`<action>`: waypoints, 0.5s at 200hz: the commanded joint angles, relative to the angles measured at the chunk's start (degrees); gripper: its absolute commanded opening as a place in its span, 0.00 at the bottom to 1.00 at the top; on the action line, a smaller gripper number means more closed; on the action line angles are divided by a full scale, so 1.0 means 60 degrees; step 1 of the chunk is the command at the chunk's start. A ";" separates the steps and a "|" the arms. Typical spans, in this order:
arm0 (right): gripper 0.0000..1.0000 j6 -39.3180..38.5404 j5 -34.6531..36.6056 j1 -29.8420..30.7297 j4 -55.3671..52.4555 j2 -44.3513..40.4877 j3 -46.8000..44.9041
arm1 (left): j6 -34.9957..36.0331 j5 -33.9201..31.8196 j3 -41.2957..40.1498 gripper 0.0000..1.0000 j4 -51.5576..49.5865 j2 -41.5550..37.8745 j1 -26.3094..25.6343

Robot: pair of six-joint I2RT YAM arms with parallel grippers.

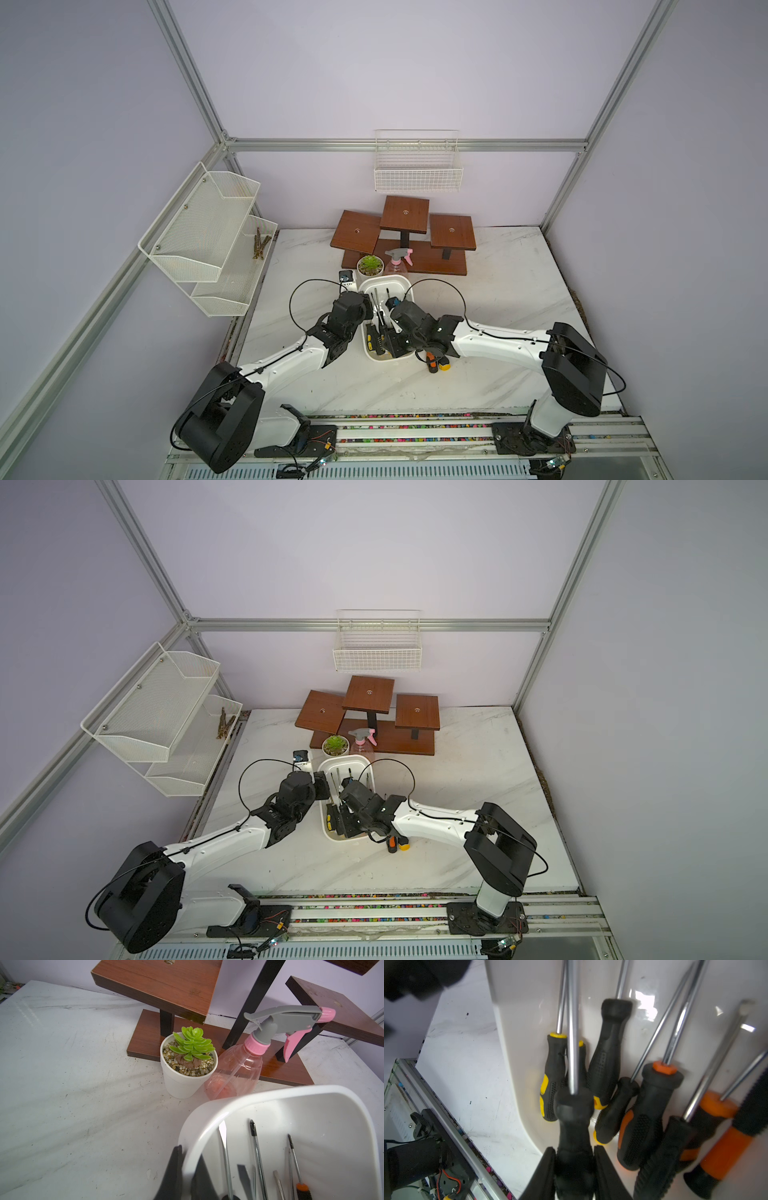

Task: Take out the screwdriver from the storage box
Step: Pick up the screwdriver from the storage box.

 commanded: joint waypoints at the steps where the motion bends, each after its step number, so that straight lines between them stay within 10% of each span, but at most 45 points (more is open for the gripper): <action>1: 0.00 0.0219 0.0418 -0.0040 0.0010 -0.0884 -0.0312 | -0.0015 0.0089 0.0077 0.00 0.0138 0.0049 -0.0085; 100: 0.00 0.0344 0.1794 -0.0434 -0.1411 -0.3787 -0.1701 | -0.0015 0.0106 -0.0007 0.00 0.0225 -0.0024 -0.0089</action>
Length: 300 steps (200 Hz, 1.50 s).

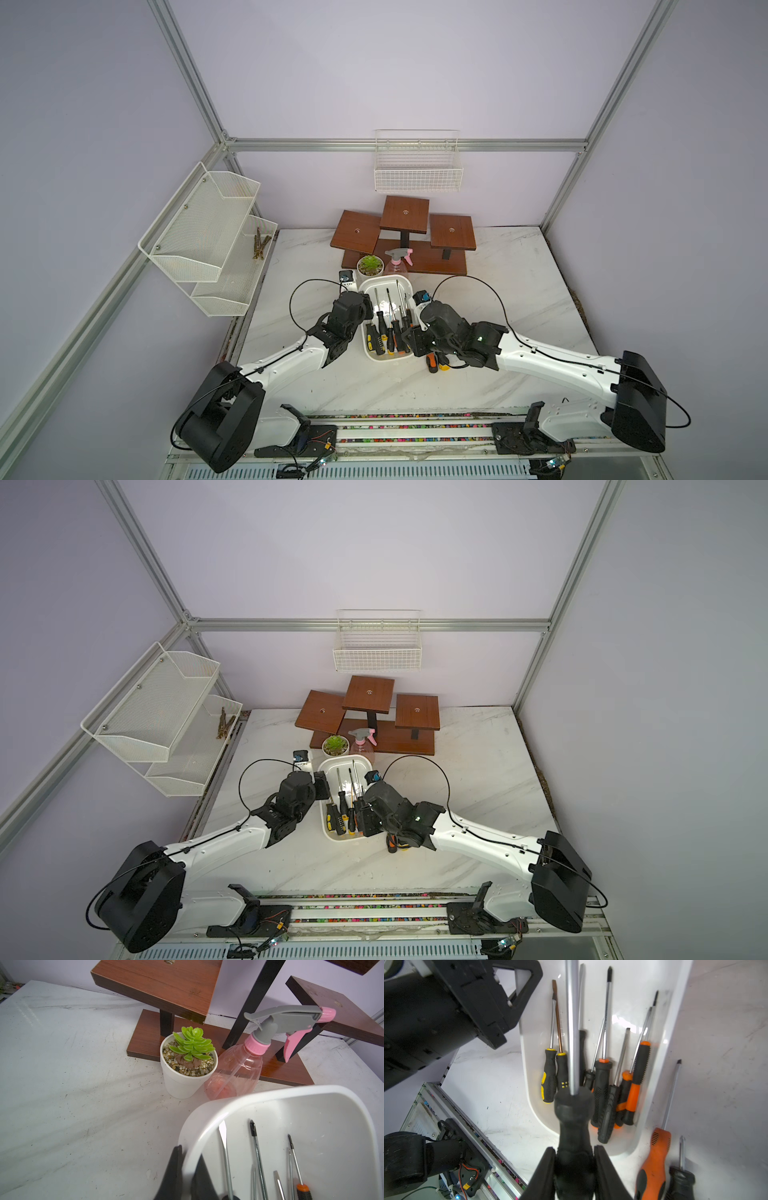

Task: Take out the screwdriver from the storage box
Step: Pick up the screwdriver from the storage box, then place the screwdriver at the center of the board.

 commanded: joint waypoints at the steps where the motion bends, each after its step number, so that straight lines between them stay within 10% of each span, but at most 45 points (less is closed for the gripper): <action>1: 0.00 0.0005 0.0618 -0.0230 -0.0705 -0.0589 -0.0328 | -0.0015 0.0098 -0.0009 0.00 0.0180 -0.0046 -0.0096; 101: 0.00 0.0296 0.1027 -0.1554 -0.1083 -0.2358 -0.2379 | 0.0032 0.0153 0.0041 0.00 0.0168 0.0013 -0.0091; 300: 0.00 0.0317 0.0116 -0.2243 -0.0034 -0.0866 -0.3658 | 0.0015 0.0140 -0.0040 0.00 0.0219 -0.0075 -0.0094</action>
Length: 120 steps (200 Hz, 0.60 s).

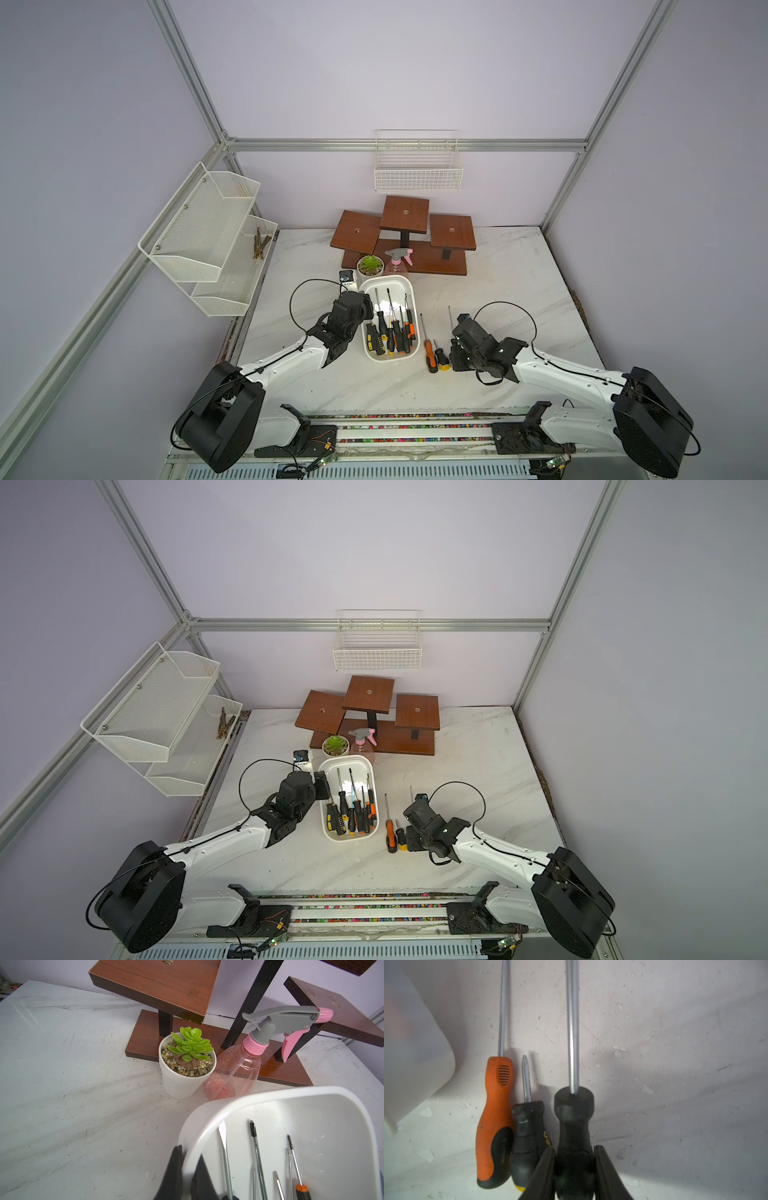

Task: Take out the screwdriver from the storage box
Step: Place the screwdriver at the center of the board.

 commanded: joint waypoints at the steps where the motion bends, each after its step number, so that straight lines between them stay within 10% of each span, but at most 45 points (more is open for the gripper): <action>1: 0.00 -0.0024 -0.0099 -0.0099 0.0443 0.0133 -0.0063 | 0.0007 0.0105 -0.0040 0.00 0.0200 -0.0068 -0.0091; 120: 0.00 -0.0103 -0.0341 -0.0401 0.0820 0.0535 -0.0226 | 0.0008 0.0087 0.0004 0.00 0.0185 -0.0017 -0.0097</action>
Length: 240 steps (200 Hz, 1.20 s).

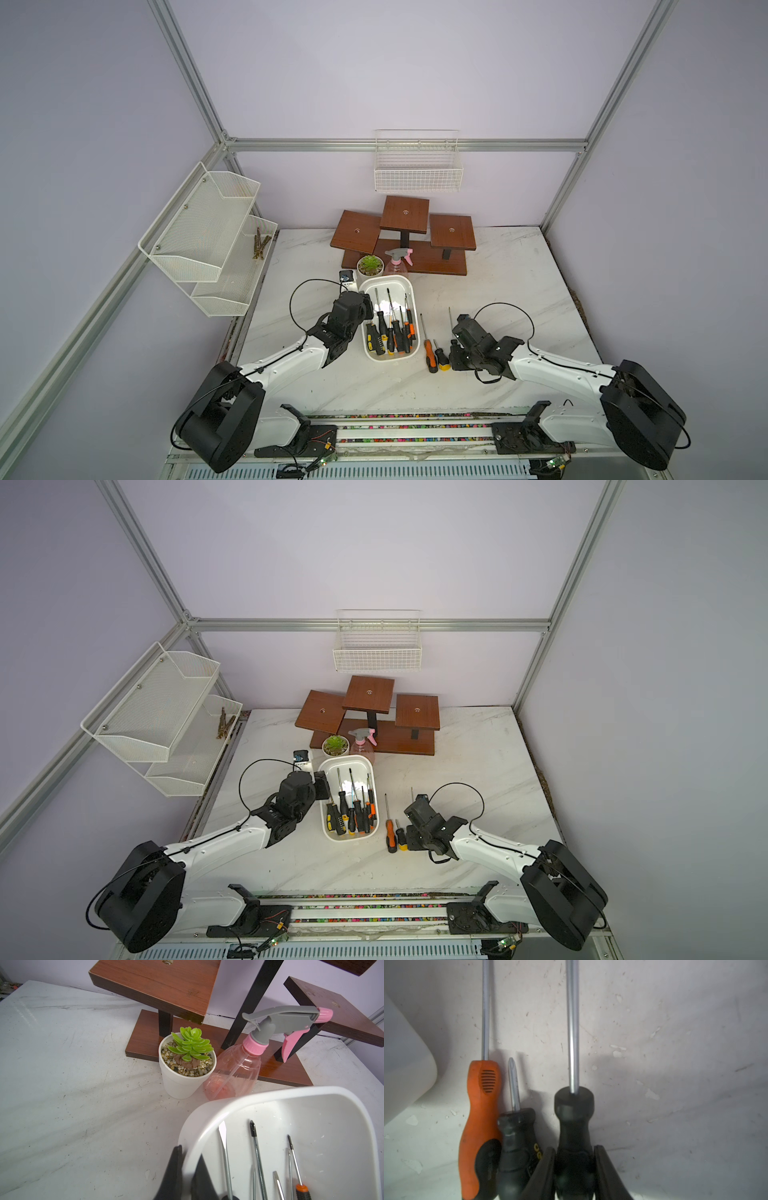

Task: Take out the screwdriver from the storage box
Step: Place the screwdriver at the center of the board.

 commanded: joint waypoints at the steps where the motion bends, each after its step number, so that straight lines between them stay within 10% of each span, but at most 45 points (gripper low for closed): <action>1: 0.00 -0.0070 -0.0042 -0.0084 0.0346 0.0066 -0.0080 | 0.0011 0.0095 0.0011 0.00 0.0183 -0.0017 -0.0100; 123: 0.30 -0.0086 -0.0182 -0.0156 0.0459 0.0065 -0.0238 | -0.0004 0.0075 -0.0025 0.00 0.0170 -0.0060 -0.0088; 240: 0.37 -0.0023 -0.0145 -0.0156 0.0459 -0.0137 -0.0281 | -0.0018 0.0068 -0.0040 0.00 0.0178 -0.0075 -0.0088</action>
